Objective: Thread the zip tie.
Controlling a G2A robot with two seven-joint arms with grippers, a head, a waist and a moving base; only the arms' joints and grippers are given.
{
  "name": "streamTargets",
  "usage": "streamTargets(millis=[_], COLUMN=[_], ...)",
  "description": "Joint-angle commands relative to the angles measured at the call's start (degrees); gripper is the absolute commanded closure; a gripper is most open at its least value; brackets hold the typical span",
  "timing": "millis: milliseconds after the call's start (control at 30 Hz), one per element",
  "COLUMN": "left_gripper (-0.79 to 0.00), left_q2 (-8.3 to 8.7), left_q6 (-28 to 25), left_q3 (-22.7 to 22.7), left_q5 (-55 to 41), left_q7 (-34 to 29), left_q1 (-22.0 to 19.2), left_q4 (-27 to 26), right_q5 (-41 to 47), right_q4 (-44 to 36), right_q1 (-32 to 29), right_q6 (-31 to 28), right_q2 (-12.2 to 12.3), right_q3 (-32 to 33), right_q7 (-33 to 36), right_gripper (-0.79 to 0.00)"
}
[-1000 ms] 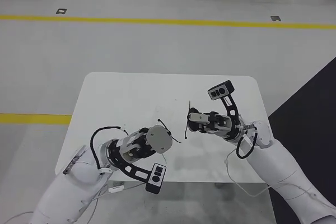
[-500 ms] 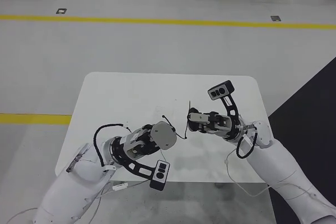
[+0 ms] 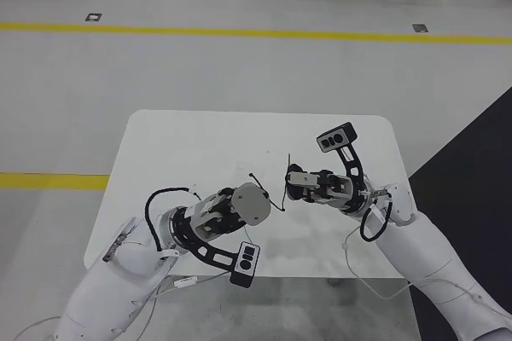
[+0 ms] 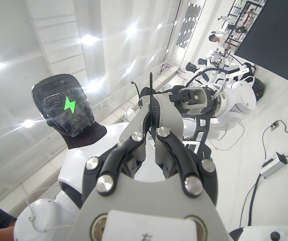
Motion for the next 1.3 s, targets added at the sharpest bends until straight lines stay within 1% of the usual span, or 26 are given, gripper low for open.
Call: streamTargets(millis=[0, 933, 1267], left_gripper=[0.0, 0.0, 0.0], left_q2=[-0.11, -1.46, -2.19], left_q6=[0.06, -0.18, -0.6], left_q3=[-0.2, -1.65, -1.67], left_q5=[-0.16, -1.06, -0.43], left_q7=[-0.04, 3.49, 2.93], left_q1=[0.11, 1.39, 0.86], left_q4=[0.08, -0.05, 0.43], right_q5=[0.0, 0.0, 0.0], right_q4=[0.0, 0.0, 0.0], right_q1=[0.0, 0.0, 0.0], right_q6=[0.0, 0.0, 0.0], right_q2=[0.0, 0.0, 0.0], right_q3=[0.0, 0.0, 0.0], right_q7=[0.0, 0.0, 0.0], right_gripper=[0.0, 0.0, 0.0])
